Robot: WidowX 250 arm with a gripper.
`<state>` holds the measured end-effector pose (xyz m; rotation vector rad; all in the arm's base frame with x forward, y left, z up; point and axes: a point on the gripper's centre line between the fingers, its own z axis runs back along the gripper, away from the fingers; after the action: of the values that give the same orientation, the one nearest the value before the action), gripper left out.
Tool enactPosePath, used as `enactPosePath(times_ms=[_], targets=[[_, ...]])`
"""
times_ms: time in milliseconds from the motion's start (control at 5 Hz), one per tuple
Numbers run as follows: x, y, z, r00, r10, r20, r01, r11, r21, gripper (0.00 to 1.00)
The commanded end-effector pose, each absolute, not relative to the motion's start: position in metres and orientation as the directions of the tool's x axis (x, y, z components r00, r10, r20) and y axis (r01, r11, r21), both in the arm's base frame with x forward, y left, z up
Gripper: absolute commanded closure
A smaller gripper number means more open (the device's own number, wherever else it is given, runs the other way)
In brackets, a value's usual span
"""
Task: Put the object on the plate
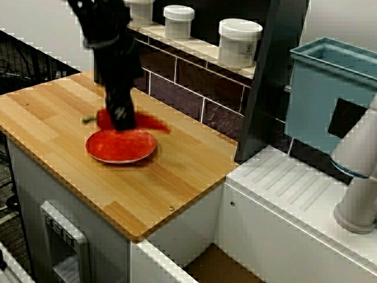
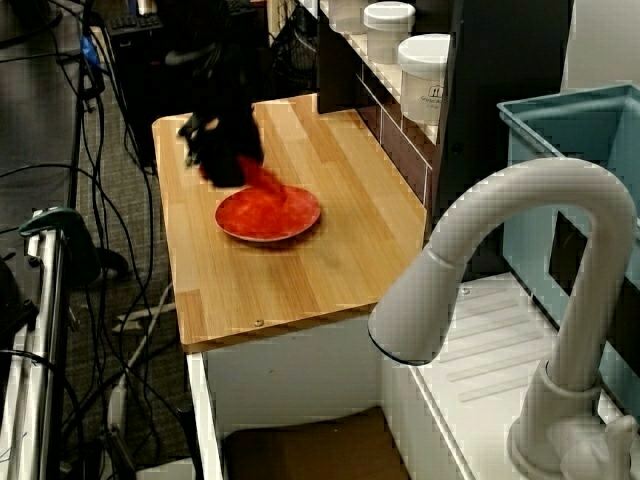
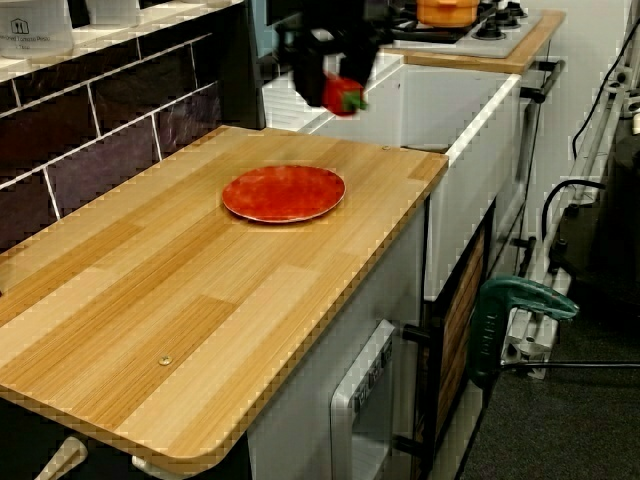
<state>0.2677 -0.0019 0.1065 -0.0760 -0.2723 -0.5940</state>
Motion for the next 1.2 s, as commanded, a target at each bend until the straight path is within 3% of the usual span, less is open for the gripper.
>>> enactPosePath(times_ms=[0,400,800,1000], targets=[[0.301,0.025,0.079,0.800,-0.528,0.284,0.519,0.847,0.114,1.00],[0.297,0.033,0.052,0.799,-0.555,0.229,0.537,0.832,0.143,1.00],[0.291,0.035,0.063,0.807,-0.551,0.213,0.536,0.834,0.129,1.00],[0.291,0.037,0.059,0.817,-0.539,0.204,0.524,0.842,0.129,0.00]])
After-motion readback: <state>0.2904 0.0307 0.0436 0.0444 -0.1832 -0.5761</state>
